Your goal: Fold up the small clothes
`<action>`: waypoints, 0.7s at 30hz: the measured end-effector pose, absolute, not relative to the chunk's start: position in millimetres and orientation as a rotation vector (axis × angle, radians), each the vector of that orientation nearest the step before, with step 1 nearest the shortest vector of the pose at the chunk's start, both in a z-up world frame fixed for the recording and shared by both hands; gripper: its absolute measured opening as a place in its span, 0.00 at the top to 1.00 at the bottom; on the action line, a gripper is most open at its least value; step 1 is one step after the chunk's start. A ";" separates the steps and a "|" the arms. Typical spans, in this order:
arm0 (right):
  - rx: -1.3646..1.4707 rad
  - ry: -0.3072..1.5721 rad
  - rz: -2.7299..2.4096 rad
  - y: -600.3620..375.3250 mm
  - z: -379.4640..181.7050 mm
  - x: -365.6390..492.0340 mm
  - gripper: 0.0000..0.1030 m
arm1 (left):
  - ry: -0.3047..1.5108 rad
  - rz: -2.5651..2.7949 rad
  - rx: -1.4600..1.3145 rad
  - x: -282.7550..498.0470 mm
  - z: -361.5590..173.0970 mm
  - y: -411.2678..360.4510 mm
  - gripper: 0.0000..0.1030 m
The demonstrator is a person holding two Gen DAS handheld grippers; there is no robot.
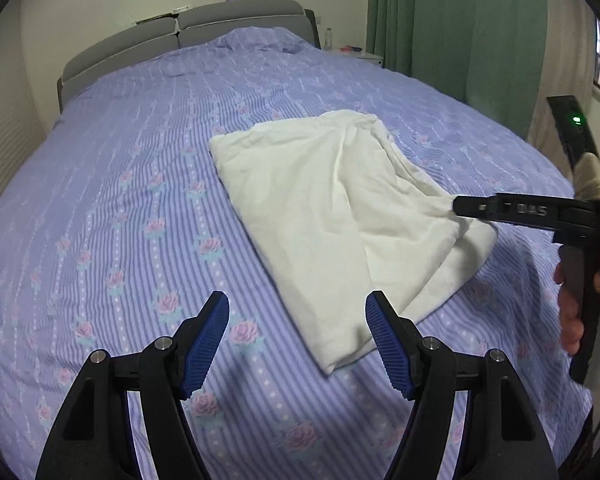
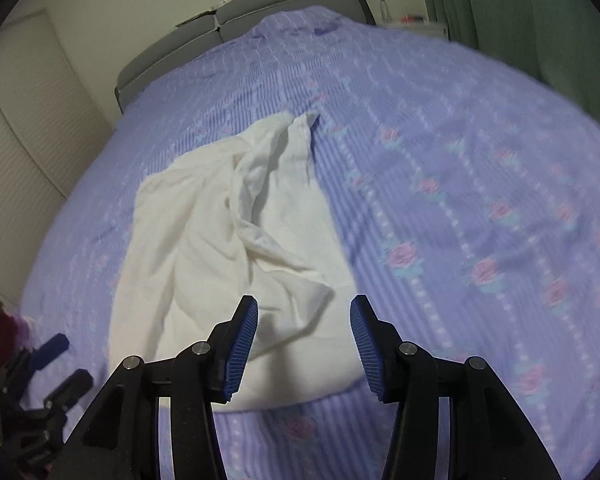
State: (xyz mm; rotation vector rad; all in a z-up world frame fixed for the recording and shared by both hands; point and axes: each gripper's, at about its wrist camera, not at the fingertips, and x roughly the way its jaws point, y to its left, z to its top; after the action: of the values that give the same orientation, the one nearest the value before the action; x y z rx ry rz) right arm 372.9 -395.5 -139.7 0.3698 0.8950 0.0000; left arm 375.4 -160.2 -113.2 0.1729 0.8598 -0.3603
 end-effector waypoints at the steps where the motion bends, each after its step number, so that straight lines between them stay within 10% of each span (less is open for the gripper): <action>1: 0.384 0.898 -0.008 -396.4 -142.2 374.9 0.52 | 0.857 -0.365 0.176 374.2 -110.8 -163.2 0.32; 5: 0.398 0.917 -0.010 -395.2 -152.3 391.3 0.59 | 0.853 -0.387 0.177 365.4 -102.6 -170.9 0.32; 7: 0.402 0.957 0.010 -392.3 -159.3 394.9 0.88 | 0.858 -0.388 0.181 362.0 -100.4 -172.2 0.32; 21: 0.247 0.830 -0.118 -393.9 -121.1 328.7 0.92 | 0.896 -0.359 0.204 340.4 -107.6 -173.0 0.32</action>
State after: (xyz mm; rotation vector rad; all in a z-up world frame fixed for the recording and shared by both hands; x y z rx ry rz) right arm 328.7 -393.9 -121.1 0.2466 0.8301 -0.1183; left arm 340.4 -173.0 -107.6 0.2038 0.8957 -0.3591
